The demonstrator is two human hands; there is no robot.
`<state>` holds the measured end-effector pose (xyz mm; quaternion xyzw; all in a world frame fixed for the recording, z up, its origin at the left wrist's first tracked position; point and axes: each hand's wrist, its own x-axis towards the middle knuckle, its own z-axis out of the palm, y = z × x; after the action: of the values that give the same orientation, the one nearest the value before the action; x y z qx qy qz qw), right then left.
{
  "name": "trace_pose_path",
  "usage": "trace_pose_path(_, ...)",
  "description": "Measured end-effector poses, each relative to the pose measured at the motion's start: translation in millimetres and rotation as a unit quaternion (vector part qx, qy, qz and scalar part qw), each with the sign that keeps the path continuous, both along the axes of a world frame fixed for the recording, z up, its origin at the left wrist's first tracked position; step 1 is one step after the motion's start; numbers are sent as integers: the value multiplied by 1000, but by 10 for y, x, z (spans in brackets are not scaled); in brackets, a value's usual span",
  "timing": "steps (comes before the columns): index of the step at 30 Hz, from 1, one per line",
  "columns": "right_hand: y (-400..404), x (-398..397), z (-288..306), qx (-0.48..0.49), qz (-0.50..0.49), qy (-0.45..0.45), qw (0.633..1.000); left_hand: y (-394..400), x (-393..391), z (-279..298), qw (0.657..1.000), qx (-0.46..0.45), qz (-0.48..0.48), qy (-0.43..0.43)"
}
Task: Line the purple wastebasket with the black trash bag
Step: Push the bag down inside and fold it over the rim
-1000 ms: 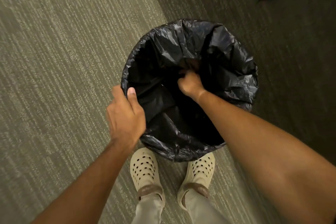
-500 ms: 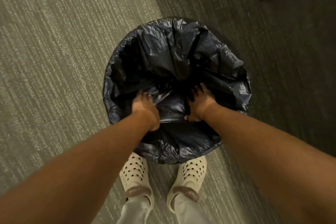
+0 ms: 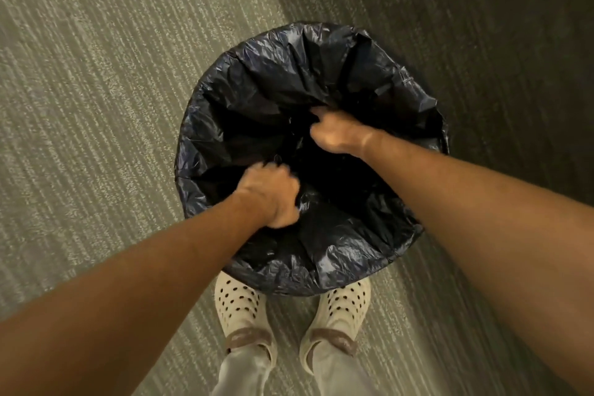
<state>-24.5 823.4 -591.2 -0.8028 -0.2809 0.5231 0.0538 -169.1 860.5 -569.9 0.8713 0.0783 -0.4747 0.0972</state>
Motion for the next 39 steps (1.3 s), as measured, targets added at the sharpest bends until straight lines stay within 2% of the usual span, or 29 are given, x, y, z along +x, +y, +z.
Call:
trace_pose_path(2,-110,-69,20,25,97,-47,994,52,122,1,992,46,-22,-114)
trace_pose_path(3,-189,-129,26,8,187,-77,979,97,168,-14,989,73,-37,-124)
trace_pose_path(5,-389,-225,-19,-72,394,-129,907,214,189,-67,991,121,-38,-50)
trace_pose_path(7,-577,-224,-67,-161,502,-140,838,299,130,-108,987,146,-52,46)
trace_pose_path(9,-669,-183,-65,-182,506,-145,831,314,45,-100,986,138,-77,56)
trace_pose_path(13,-641,-317,173,-100,447,-156,875,128,-51,129,994,92,-57,-13)
trace_pose_path(15,-676,-419,299,-96,457,-127,875,11,-105,234,997,52,-48,33)
trace_pose_path(17,-779,-512,370,-142,501,-73,851,-46,-175,310,990,17,-48,134)
trace_pose_path(19,-870,-554,422,-172,503,-45,846,-27,-237,384,984,8,-41,172)
trace_pose_path(21,-888,-533,509,-133,471,-84,868,29,-244,506,994,24,-33,106)
trace_pose_path(23,-880,-501,662,-40,408,-151,900,51,-283,693,999,30,-1,-37)
trace_pose_path(24,-884,-474,765,15,359,-181,916,56,-327,811,990,22,44,-129)
trace_pose_path(25,-913,-452,886,68,295,-202,931,52,-397,946,969,7,110,-223)
trace_pose_path(26,-974,-442,1021,122,214,-218,944,32,-483,1101,932,-4,195,-307)
trace_pose_path(27,-1066,-447,1149,167,113,-236,951,-12,-586,1243,881,0,291,-372)
trace_pose_path(29,-1286,-524,1380,204,-133,-267,932,-200,-807,1432,763,30,496,-414)
trace_pose_path(31,-1466,-720,1499,170,-404,-242,866,-462,-976,1458,618,18,705,-348)
trace_pose_path(33,-1548,-990,1503,84,-634,-89,763,-686,-1033,1412,441,-55,867,-227)
trace_pose_path(34,-1576,-1118,1461,52,-705,1,707,-769,-1031,1384,376,-82,905,-182)
trace_pose_path(35,-1590,-1225,1405,32,-742,72,665,-827,-1024,1360,337,-98,924,-155)
trace_pose_path(36,-1589,-1306,1351,24,-761,117,638,-864,-1007,1344,312,-109,933,-141)
trace_pose_path(39,-1545,-1415,1209,43,-785,155,598,-860,-973,1272,277,-152,941,-125)
